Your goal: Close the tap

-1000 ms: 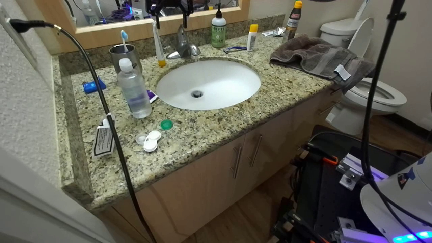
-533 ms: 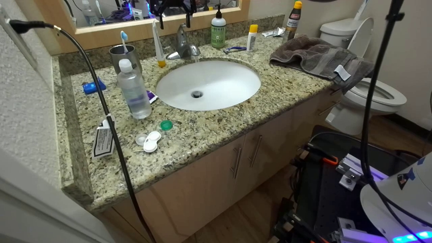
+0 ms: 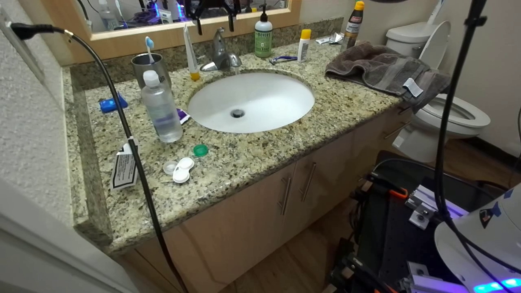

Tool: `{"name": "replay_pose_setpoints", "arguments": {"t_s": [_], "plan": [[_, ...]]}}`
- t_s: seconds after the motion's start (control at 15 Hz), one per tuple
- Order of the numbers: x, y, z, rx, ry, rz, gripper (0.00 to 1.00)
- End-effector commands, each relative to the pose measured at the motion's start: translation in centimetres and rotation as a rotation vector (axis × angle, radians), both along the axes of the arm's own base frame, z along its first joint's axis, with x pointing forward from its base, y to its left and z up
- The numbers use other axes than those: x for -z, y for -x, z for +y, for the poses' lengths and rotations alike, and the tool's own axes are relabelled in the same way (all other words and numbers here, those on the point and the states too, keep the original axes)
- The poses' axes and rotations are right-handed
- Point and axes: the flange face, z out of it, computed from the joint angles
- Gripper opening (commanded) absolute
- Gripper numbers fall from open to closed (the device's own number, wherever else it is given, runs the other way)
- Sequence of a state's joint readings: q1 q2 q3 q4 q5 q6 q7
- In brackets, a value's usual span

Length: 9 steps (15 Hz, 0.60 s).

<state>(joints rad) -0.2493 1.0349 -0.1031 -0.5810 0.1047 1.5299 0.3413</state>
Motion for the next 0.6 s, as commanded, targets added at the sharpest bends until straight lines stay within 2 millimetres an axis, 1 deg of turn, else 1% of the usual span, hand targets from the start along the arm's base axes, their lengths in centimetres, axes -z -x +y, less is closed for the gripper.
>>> {"name": "replay_pose_setpoints", "arguments": {"t_s": [0.0, 0.07, 0.33, 0.4, 0.53], "plan": [[1.1, -0.2, 0.1, 0.050, 0.027, 0.014, 1.00], [1.3, -0.1, -0.5, 0.067, 0.025, 0.012, 1.00], [1.4, -0.7, -1.4, 0.164, 0.062, -0.038, 1.00], [1.4, -0.6, -3.2, 0.192, 0.086, -0.074, 1.00], [0.7, -1.0, -4.6, 0.242, 0.147, -0.135, 1.00]]}}
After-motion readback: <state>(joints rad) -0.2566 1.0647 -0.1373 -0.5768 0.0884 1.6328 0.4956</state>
